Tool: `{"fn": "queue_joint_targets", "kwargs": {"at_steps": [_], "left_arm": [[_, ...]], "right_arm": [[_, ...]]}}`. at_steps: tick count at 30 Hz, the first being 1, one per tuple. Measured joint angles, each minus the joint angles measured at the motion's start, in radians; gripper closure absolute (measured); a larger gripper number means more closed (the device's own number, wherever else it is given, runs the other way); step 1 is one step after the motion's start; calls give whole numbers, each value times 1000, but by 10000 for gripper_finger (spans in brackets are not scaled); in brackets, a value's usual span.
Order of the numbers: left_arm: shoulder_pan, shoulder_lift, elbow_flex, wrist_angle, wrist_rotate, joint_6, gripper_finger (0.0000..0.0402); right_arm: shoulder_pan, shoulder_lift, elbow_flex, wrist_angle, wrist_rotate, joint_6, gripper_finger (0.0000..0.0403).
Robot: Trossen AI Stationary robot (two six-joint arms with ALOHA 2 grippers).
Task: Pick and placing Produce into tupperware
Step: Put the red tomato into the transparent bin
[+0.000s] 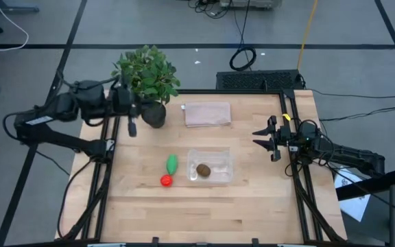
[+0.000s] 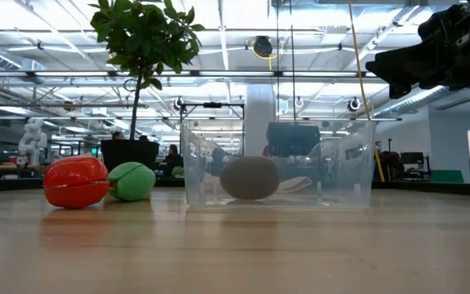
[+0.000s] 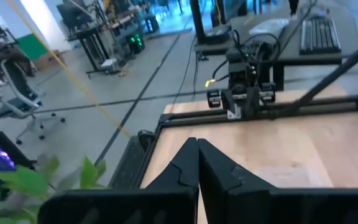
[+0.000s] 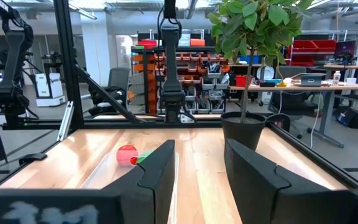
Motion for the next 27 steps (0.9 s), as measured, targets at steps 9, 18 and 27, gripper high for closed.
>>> {"fn": "queue_joint_targets", "kwargs": {"at_steps": [9, 18, 27], "left_arm": [[-34, -99, -397, 407, -36, -59, 401], [-97, -250, -685, 552, -93, -43, 401], [-138, -442, -963, 718, 13, -82, 401]], "right_arm": [[0, 0, 0, 0, 0, 21, 270], [0, 0, 0, 0, 0, 21, 270], [0, 0, 0, 0, 0, 21, 270]]}}
